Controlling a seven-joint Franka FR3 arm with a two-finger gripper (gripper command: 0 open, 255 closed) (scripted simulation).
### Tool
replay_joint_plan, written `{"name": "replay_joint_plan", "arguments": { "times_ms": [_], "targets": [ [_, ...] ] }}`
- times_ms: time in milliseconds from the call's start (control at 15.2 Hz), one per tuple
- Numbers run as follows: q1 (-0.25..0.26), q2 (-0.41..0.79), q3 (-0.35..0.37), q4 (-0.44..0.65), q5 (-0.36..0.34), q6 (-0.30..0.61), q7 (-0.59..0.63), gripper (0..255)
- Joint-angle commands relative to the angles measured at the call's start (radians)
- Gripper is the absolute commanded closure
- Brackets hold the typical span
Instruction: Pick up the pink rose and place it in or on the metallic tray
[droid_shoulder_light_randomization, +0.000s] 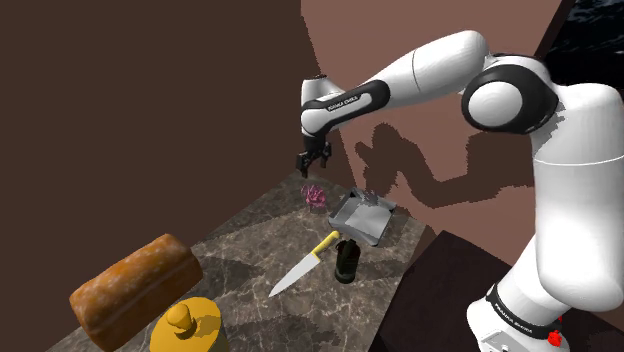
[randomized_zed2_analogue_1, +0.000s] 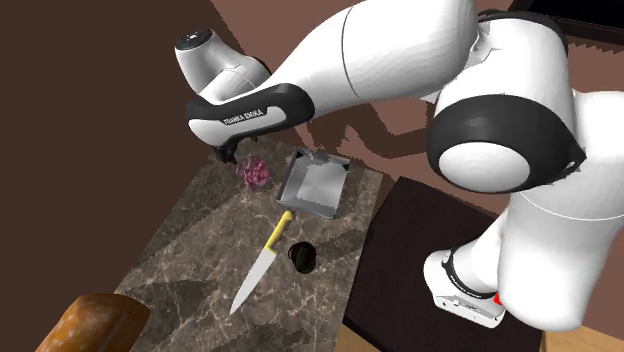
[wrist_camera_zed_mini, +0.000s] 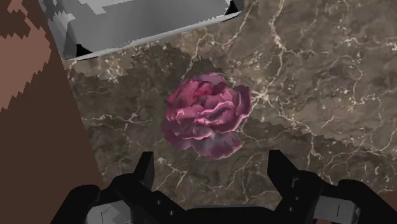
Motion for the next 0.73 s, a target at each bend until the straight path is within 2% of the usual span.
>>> {"name": "replay_joint_plan", "arguments": {
  "times_ms": [0,264,660],
  "targets": [
    [0.003,0.089,-0.003,0.105,-0.008,-0.014,0.003,0],
    [0.013,0.281,-0.008,0.358,-0.021,-0.072,0.008,0],
    [0.012,0.314,-0.009,0.345,-0.021,-0.026,0.009,0]
  ]
}}
